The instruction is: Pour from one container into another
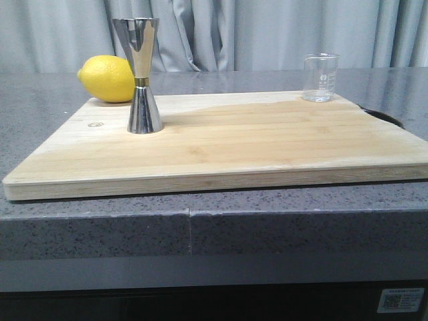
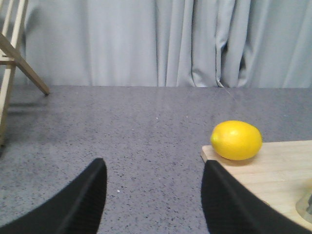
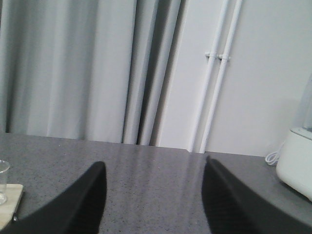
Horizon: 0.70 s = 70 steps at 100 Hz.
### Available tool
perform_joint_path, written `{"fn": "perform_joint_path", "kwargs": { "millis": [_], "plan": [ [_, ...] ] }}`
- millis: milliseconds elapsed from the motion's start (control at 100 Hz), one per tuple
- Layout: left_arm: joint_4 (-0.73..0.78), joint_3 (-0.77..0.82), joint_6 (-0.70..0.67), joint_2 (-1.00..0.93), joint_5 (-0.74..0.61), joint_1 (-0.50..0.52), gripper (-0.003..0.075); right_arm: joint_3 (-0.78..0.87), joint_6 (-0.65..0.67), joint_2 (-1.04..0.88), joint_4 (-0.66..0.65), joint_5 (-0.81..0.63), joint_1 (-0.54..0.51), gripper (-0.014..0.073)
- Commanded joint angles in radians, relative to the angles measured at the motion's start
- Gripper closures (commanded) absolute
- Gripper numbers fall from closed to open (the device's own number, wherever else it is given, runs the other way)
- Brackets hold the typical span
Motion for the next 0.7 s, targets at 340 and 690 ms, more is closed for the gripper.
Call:
{"fn": "perform_joint_path", "kwargs": {
  "millis": [340,690],
  "plan": [
    [-0.065,-0.006,0.043,-0.001,0.003,0.003,0.0739,0.056,0.001,-0.04,-0.005,-0.097,-0.007,0.0664],
    [-0.081,-0.006,0.043,-0.001,-0.009,0.003,0.0739,0.057,0.001,-0.04,-0.005,-0.089,-0.007,0.0664]
  ]
}}
